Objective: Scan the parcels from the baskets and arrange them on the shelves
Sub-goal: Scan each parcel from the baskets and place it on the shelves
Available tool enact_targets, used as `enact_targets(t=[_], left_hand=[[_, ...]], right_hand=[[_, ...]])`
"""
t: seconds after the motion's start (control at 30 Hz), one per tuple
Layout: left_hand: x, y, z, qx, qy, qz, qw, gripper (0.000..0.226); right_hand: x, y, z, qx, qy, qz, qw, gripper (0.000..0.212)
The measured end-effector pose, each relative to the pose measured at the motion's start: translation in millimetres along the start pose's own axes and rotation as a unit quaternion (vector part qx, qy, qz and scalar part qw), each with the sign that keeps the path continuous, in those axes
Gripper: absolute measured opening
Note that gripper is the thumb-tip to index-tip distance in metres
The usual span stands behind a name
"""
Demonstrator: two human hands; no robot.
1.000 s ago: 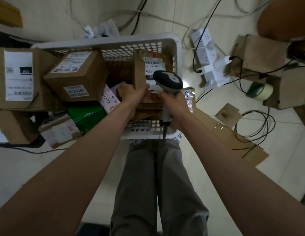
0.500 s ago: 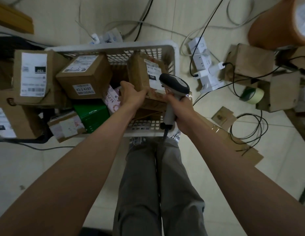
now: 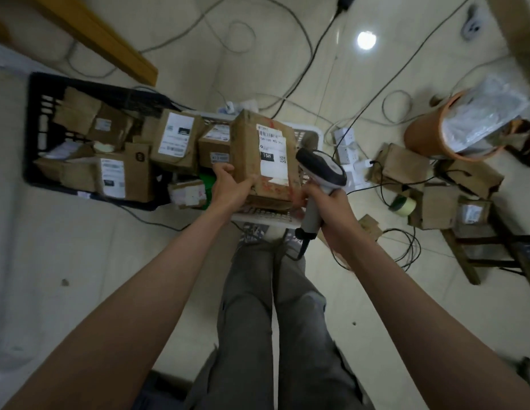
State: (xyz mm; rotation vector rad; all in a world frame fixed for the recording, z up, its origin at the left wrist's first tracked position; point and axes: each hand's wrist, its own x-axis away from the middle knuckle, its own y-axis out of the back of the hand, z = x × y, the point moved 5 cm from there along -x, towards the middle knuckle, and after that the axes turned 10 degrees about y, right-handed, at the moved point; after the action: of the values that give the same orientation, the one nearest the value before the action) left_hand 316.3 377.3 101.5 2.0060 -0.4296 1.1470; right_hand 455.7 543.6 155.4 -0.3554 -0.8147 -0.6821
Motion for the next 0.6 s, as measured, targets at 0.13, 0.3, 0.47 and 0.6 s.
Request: enact_targets(t=[0.13,0.3,0.47,0.6], left_hand=[[59,50,7,0.043,-0.003,0.003,0.999,0.059],[129,107,27,0.135,-0.004,0.039,0.99,0.093],[172,172,68,0.199,-0.024,0.023,0.979,0.086],[200,237,115,0.264,-0.026,0.004,0.964,0.089]], right_hand=[[60,-23,53,0.045,0.033,0.039,0.998,0.004],[133,-65,103,0.063,0.076,0.107,0.989,0.006],[196,-126,130,0.182,0.142,0.14,0.963,0.011],[241,-205,139,0.234,0.174,0.211,0.933,0.021]])
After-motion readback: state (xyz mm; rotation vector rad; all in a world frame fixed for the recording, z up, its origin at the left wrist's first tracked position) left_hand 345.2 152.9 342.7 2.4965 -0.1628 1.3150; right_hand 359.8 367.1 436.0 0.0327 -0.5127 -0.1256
